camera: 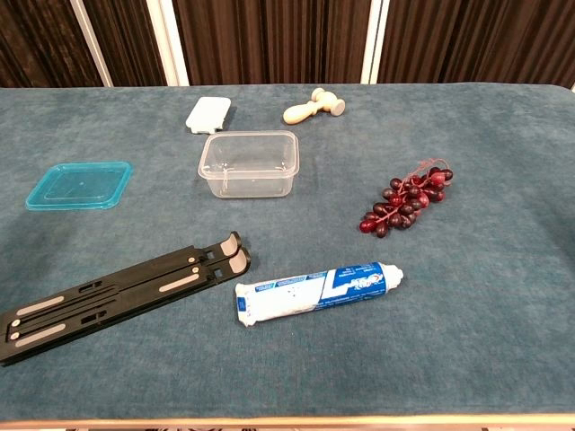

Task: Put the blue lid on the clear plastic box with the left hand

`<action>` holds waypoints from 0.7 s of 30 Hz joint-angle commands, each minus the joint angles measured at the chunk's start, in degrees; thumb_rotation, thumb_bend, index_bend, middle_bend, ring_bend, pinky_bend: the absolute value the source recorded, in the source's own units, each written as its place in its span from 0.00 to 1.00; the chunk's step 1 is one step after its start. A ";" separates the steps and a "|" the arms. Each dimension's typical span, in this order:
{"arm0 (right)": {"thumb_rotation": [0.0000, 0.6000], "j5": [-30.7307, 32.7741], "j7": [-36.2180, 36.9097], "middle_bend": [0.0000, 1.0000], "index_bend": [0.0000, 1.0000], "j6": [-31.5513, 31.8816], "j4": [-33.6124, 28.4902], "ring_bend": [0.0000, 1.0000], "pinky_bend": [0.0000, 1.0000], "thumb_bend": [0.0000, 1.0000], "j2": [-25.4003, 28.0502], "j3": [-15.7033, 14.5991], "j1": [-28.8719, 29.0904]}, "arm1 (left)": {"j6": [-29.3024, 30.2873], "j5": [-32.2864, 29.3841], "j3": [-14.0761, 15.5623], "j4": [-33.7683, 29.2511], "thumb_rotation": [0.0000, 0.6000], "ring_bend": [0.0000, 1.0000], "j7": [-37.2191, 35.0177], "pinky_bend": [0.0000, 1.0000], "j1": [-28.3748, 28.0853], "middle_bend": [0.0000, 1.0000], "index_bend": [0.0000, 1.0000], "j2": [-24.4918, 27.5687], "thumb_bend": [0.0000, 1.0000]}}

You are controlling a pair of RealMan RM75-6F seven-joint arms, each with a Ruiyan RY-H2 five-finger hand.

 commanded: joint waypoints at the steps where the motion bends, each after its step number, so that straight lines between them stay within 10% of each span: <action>1: 1.00 -0.06 -0.09 0.04 0.17 0.04 0.01 0.02 0.00 0.29 -0.01 -0.01 -0.01 | -0.12 0.17 0.14 -0.02 1.00 0.00 0.06 0.08 -0.05 0.04 0.15 -0.03 0.34; 21: 1.00 0.10 -0.38 0.04 0.17 0.07 -0.25 0.02 0.00 0.29 0.17 -0.02 -0.11 | -0.45 -0.28 -0.12 0.08 1.00 0.00 -0.83 0.08 -0.15 0.03 0.13 0.23 0.29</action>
